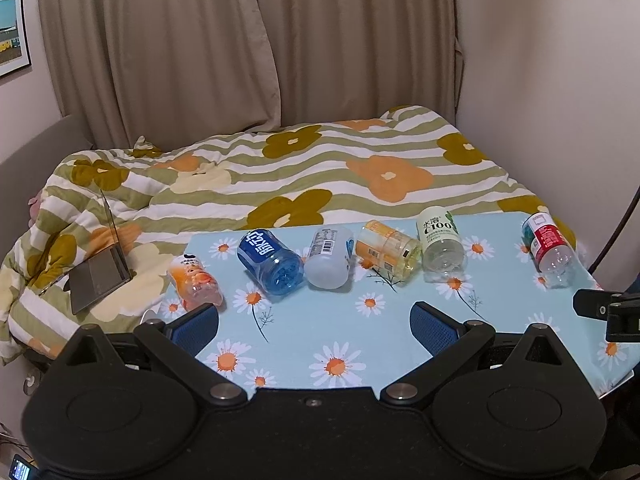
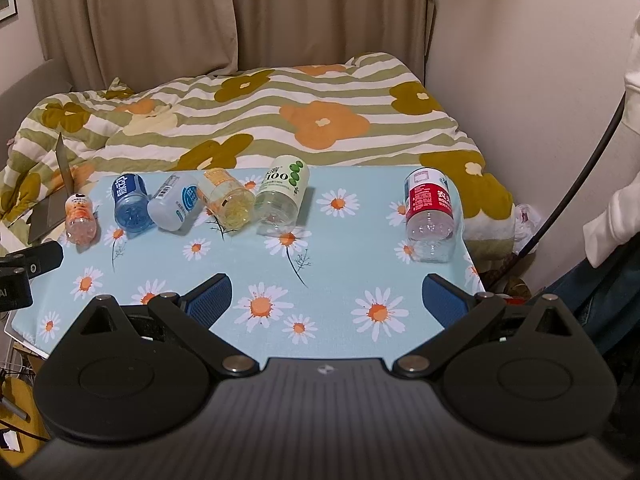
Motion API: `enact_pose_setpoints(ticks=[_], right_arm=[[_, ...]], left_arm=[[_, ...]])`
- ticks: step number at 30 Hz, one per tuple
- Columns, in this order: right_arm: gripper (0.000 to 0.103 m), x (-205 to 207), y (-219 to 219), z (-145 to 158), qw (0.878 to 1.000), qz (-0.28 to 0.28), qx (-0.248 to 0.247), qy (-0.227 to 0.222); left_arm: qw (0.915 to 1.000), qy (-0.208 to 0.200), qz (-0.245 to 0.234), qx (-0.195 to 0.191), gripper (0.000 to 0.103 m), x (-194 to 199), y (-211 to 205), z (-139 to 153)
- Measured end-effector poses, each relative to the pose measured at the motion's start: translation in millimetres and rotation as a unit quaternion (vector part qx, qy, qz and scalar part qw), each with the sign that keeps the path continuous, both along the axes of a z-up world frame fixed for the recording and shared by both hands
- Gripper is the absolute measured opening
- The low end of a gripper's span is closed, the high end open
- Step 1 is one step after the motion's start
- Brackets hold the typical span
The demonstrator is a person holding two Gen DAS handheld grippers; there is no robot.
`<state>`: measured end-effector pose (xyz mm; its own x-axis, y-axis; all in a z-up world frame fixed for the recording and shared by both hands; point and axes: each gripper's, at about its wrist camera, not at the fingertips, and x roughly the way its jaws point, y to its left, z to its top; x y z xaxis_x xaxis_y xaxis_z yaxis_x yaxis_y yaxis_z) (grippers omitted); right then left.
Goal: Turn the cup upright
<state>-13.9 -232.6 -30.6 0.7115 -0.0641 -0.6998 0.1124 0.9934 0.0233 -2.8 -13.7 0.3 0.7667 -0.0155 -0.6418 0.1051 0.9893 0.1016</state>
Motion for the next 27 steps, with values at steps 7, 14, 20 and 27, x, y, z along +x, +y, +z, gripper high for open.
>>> enact_pose_setpoints(ticks=[7,14,20,27], right_arm=[[0.103,0.5,0.2,0.1,1.000,0.000,0.000,0.000],[0.103,1.2,0.1,-0.3,1.000,-0.001,0.000,0.002],[0.103,1.8,0.0,-0.7,1.000,0.000,0.000,0.001],[0.103,2.4,0.1,-0.8,1.000,0.000,0.000,0.002]], left_arm=[[1.0000,0.000,0.001,0.000,0.103,1.7,-1.1,0.1],[1.0000,0.001,0.002,0.000,0.103,1.1,-1.8,-0.2],[1.0000,0.002,0.005,-0.002,0.103,1.6,-0.5,-0.5],[1.0000,0.002,0.005,-0.002,0.103,1.7,0.3,-0.3]])
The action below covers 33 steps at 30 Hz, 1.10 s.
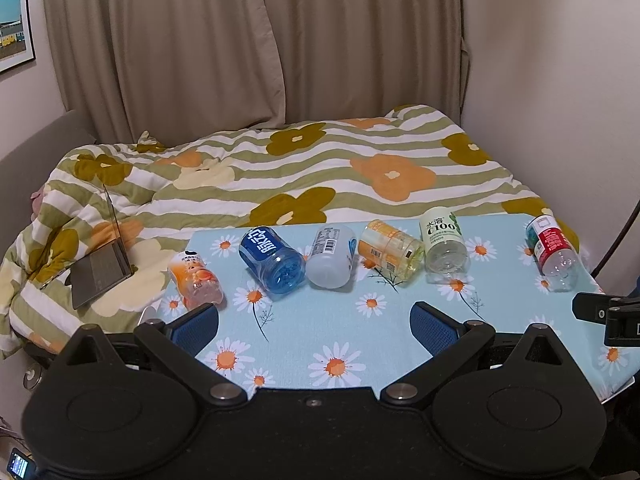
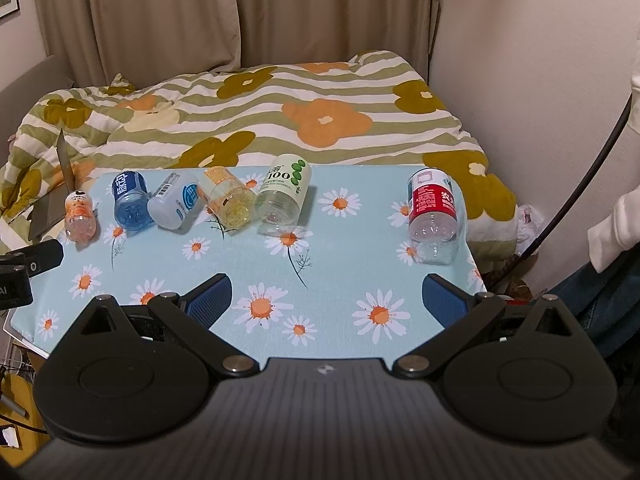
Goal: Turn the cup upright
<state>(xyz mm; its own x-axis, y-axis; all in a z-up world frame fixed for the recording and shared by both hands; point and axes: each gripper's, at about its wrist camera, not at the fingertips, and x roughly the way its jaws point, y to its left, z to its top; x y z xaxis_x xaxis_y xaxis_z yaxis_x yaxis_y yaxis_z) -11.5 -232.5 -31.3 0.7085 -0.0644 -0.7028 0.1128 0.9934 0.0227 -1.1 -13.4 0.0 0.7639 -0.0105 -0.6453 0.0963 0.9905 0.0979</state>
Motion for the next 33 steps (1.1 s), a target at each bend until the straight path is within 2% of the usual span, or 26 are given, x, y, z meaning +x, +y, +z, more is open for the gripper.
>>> enact_pose_setpoints(ticks=[26,33], right_arm=[[0.103,-1,-1,1,1.000,0.000,0.002,0.002],[0.103,13,-7,5,1.000,0.024,0.015,0.011]], left_arm=[[1.0000,0.001,0.000,0.000,0.103,1,2,1],[0.9997,0.009,0.023,-0.008,0.103,9,7,11]])
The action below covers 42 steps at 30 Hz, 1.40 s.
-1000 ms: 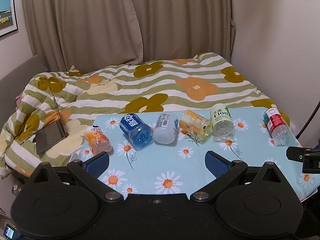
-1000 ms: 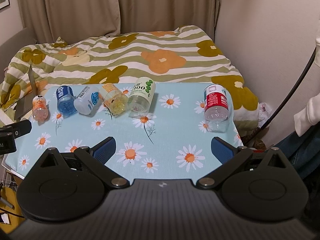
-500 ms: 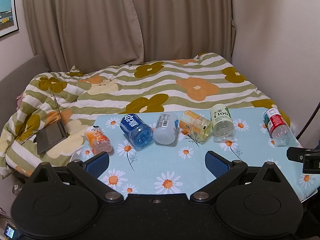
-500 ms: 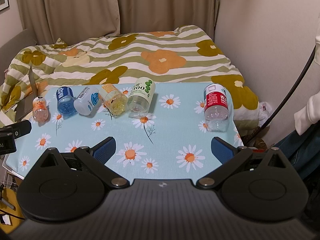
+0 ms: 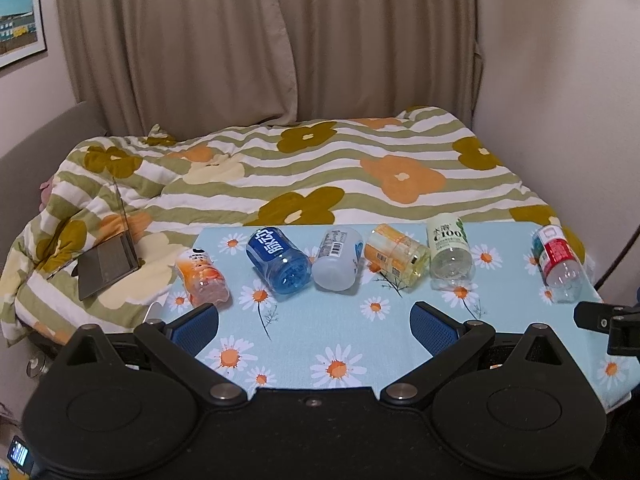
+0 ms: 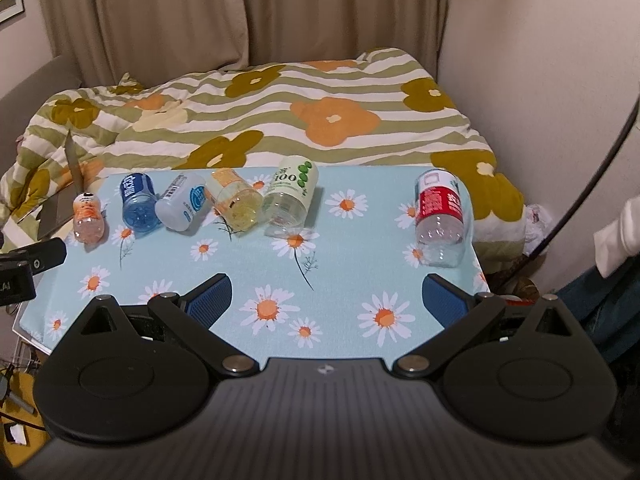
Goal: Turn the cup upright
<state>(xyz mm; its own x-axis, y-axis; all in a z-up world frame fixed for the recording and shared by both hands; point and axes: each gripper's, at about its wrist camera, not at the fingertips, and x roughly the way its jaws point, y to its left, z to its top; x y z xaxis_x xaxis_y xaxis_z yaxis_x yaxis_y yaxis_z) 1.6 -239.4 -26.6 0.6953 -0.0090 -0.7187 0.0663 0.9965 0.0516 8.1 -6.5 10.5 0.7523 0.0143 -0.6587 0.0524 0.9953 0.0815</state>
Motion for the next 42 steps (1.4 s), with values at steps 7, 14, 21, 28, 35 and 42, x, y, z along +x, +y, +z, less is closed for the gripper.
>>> enact_pose_setpoints(ticks=[7,14,21,28,35,42], right_arm=[[0.103,33,-7,-4,0.998,0.053,0.010,0.013],[0.103,74,3,-18,0.993,0.103,0.003,0.050],[0.103,114,24,-35,0.992,0.105,-0.002,0.073],[0.103,153,47,-52,0.991,0.088,-0.033,0.096],[0.103,180,63,-72,0.989,0.063,-0.039,0.128],[0.103,190,73,-87,0.986,0.030,-0.043,0.159]], left_arm=[[0.9982,0.002,0.059,0.003,0.103,22,0,2],[0.9921,0.026,0.122,-0.007,0.103,61,29,-6],[0.9843,0.067,0.159,-0.039,0.103,113,77,-26],[0.9699,0.130,0.187,-0.086,0.103,167,121,-59],[0.9607,0.185,0.182,-0.097,0.102,210,145,-96],[0.9500,0.229,0.176,-0.117,0.095,235,161,-126]])
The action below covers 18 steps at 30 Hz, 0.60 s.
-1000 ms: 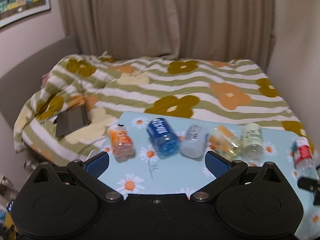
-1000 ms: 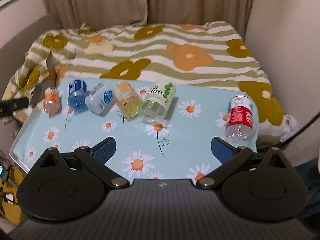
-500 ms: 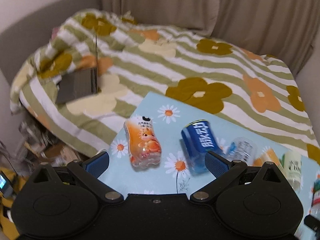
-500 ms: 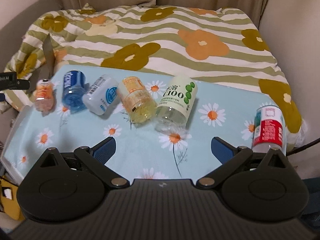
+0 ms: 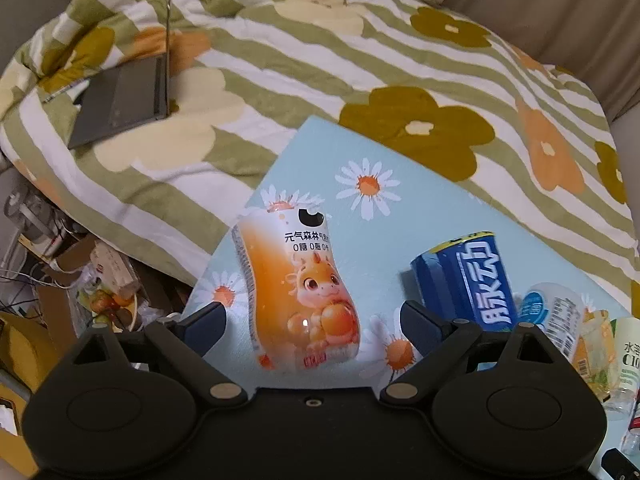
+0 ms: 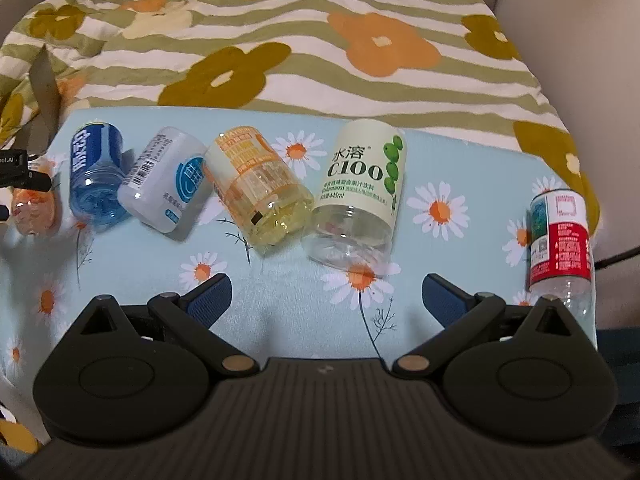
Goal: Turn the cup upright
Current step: 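Move the left tool to the orange dragon cup and close on it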
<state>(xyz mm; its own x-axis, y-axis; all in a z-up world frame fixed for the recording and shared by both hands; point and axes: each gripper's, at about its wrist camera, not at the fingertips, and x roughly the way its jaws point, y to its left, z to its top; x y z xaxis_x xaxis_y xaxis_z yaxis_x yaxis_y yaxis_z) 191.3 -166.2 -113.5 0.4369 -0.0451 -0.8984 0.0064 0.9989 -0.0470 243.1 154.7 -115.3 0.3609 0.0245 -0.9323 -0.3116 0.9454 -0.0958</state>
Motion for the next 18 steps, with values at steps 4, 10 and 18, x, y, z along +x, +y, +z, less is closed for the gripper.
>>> enact_pose_setpoints(ticks=[4,10,18], right_arm=[[0.103,3,3,-2,1.000,-0.014,-0.005,0.005],[0.103,9,7,-3,1.000,-0.025,-0.008,0.010],[0.103,10,15,-3,0.999,-0.031,0.000,0.011]], left_arm=[[0.9999,0.011,-0.006,-0.007,0.088,9,3,-10],[0.9994,0.027,-0.022,-0.004,0.066,14,4,-19],[0.9988,0.018,-0.045,0.008,0.065,10,5,-16]])
